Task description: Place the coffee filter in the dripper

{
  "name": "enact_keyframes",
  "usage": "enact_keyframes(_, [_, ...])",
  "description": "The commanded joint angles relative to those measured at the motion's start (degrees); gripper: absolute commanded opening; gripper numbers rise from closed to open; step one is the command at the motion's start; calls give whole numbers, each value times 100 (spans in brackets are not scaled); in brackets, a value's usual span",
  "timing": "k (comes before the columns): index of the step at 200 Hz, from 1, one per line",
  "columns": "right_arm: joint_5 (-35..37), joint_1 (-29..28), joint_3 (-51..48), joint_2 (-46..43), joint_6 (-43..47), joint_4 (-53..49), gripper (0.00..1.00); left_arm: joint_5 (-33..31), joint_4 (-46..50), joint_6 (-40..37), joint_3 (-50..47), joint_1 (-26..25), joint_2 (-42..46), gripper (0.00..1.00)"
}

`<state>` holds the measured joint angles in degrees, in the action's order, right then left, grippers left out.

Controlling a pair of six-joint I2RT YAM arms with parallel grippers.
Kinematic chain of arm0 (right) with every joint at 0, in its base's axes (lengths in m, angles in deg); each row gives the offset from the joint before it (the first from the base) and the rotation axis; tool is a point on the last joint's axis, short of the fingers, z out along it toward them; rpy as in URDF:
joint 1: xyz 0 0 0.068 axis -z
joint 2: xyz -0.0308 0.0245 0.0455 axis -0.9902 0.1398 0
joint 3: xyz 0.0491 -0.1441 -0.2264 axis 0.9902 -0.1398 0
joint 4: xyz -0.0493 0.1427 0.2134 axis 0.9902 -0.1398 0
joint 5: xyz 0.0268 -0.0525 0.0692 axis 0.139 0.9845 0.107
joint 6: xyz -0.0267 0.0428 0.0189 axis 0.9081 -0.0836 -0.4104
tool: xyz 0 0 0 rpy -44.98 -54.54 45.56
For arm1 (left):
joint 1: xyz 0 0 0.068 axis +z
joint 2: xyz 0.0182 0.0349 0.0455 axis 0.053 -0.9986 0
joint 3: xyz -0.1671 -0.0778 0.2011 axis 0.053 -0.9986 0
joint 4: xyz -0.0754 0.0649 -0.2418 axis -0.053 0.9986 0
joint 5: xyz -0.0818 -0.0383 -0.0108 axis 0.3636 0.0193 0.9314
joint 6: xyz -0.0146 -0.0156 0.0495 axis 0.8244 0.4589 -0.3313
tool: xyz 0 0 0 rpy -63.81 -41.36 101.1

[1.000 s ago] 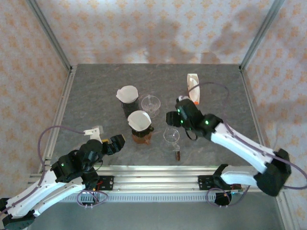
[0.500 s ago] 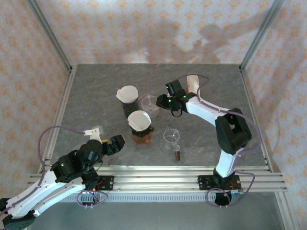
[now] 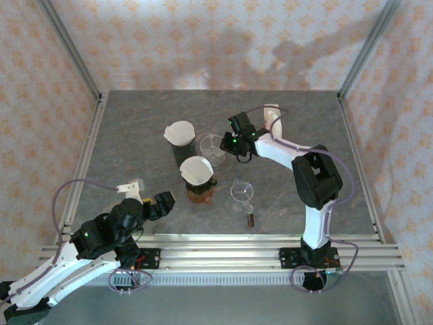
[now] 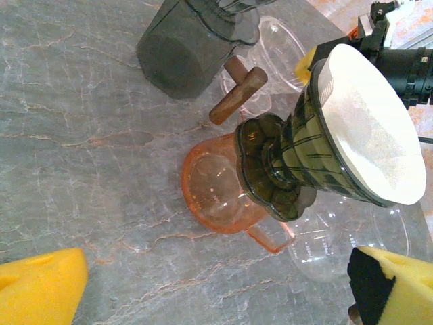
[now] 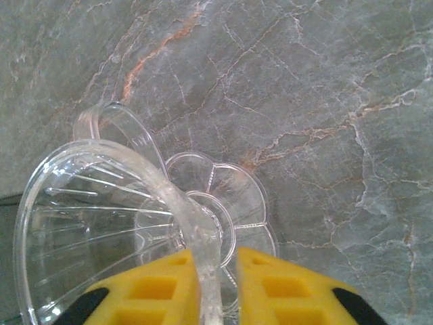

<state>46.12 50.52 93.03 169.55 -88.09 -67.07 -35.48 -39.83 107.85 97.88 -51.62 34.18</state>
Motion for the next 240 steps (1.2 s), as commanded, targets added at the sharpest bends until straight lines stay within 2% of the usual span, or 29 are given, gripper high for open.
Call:
enact_keyframes(1, [149, -1, 108, -73, -60, -100, 11, -124, 194, 86, -48, 76, 72, 100])
enact_keyframes(26, [365, 0, 31, -269, -74, -198, 0, -147, 234, 112, -57, 74, 135, 100])
enact_keyframes(66, [1043, 105, -304, -1057, 44, -501, 0, -156, 299, 113, -52, 76, 226, 100])
enact_keyframes(134, [1327, 252, -811, -3004, 659, -1659, 0, -232, 359, 52, 30, 75, 253, 100])
enact_keyframes(160, [997, 252, -958, -3693, 810, -2228, 0, -277, 370, 41, 62, 72, 243, 100])
enact_keyframes(198, [55, 229, -1133, -4493, 897, -2964, 0, -310, 379, 43, 57, 70, 235, 100])
enact_keyframes(219, [-441, 162, -1303, -4715, 852, -3188, 0, -321, 362, 59, 53, 76, 228, 100])
enact_keyframes(240, [-564, 51, -1440, -4804, 878, -3387, 0, -335, 331, 62, 48, 76, 192, 100])
